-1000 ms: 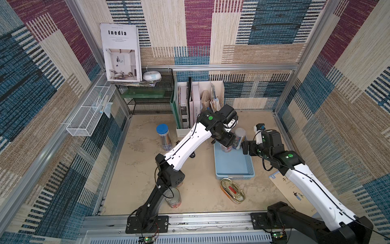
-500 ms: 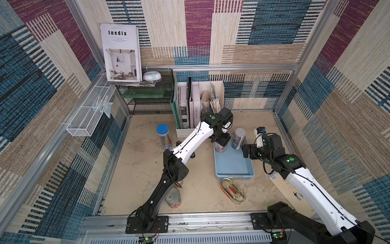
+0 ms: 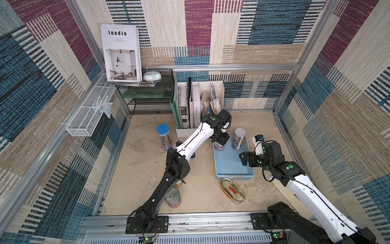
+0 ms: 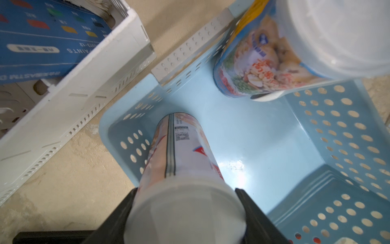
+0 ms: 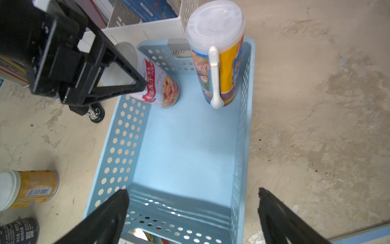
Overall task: Put the canned food in the basket
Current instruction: Place the canned food in the basket, then pick up the canned food from the center of the board.
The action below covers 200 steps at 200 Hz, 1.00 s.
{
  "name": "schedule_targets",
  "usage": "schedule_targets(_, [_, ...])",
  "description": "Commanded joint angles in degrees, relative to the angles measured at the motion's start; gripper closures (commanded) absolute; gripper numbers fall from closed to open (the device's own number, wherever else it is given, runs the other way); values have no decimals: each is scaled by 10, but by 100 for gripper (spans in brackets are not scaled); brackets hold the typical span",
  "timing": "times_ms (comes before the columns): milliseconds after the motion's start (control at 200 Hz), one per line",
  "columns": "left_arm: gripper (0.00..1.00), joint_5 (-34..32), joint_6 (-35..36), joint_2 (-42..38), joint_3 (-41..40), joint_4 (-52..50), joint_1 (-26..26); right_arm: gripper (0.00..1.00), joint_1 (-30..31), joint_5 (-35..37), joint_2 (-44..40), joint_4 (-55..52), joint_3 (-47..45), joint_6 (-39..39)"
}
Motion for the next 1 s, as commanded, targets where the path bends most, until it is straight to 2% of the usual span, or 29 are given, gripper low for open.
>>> schedule_targets(0, [43, -25, 0, 3, 2, 8, 3, 0, 7, -33, -11, 1, -10, 9])
schedule_targets(120, [23, -21, -6, 5, 2, 18, 3, 0, 28, -30, -29, -5, -9, 19])
schedule_targets(200, [14, -17, -9, 4, 2, 23, 3, 0, 37, -28, -30, -15, -7, 24])
schedule_targets(230, [6, -15, -11, 2, 2, 25, 3, 0, 40, -24, -29, -19, -6, 27])
schedule_targets(290, [1, -8, -11, -1, 1, 25, 2, 0, 47, -20, -27, -21, -6, 29])
schedule_targets(486, [1, -7, -22, -59, -45, 24, 3, 0, 82, -16, -23, -36, 6, 22])
schedule_targets(681, [1, -17, -45, -207, -164, 27, -8, 0, 144, -32, -17, -46, 16, 17])
schedule_targets(841, [1, -38, -53, -366, -335, 56, -30, 0, 228, 24, 33, -82, 40, 43])
schedule_targets(997, [1, -44, -109, -559, -569, 117, -31, 0, 288, 57, 60, -76, 50, 94])
